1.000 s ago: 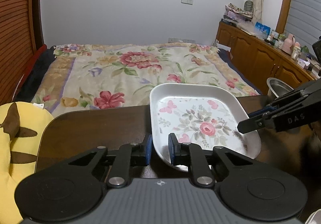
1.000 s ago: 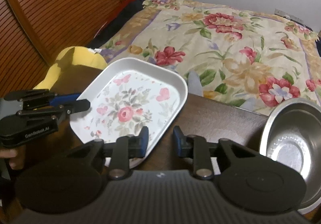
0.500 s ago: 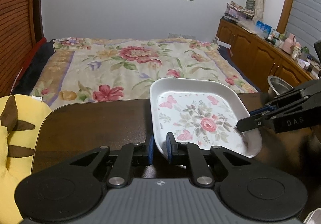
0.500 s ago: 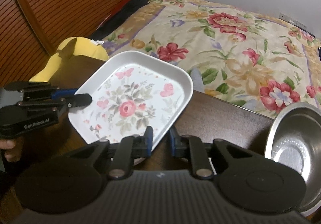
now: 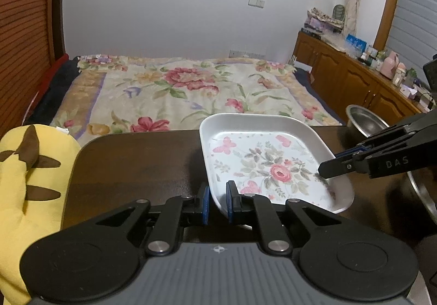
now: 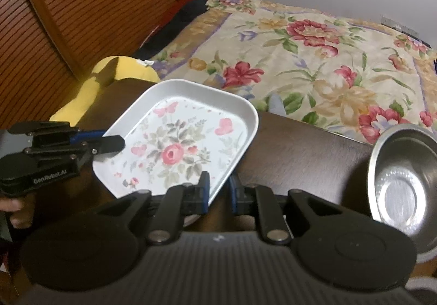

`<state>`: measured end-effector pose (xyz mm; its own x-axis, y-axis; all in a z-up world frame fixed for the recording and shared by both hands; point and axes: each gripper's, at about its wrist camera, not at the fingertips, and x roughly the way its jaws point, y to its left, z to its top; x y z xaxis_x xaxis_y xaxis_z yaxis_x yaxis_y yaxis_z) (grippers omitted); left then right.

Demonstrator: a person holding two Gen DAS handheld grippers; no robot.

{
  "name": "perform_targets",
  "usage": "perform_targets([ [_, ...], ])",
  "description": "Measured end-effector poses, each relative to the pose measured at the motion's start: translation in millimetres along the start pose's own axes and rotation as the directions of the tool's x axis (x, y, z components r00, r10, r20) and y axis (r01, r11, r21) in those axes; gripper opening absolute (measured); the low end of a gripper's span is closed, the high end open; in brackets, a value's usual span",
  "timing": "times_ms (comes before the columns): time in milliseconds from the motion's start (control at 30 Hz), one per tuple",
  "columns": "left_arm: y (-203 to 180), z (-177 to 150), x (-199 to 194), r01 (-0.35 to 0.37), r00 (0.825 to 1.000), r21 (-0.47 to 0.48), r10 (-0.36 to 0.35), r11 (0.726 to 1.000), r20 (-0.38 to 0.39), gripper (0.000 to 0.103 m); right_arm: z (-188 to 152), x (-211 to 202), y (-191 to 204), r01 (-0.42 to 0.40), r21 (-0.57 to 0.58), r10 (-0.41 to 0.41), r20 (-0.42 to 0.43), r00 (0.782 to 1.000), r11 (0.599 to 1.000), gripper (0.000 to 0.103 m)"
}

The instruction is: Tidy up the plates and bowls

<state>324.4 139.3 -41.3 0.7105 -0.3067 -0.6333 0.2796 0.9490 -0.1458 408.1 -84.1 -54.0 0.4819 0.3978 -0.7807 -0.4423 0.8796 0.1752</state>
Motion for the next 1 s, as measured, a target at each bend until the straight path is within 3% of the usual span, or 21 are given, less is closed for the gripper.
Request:
perform_targets([
  [1000, -58, -33, -120, 0.052, 0.986, 0.105, -0.068, 0.993, 0.150, 0.014, -65, -110, 41, 0.057, 0.045, -0.063, 0.161, 0.985, 0.997, 0.016],
])
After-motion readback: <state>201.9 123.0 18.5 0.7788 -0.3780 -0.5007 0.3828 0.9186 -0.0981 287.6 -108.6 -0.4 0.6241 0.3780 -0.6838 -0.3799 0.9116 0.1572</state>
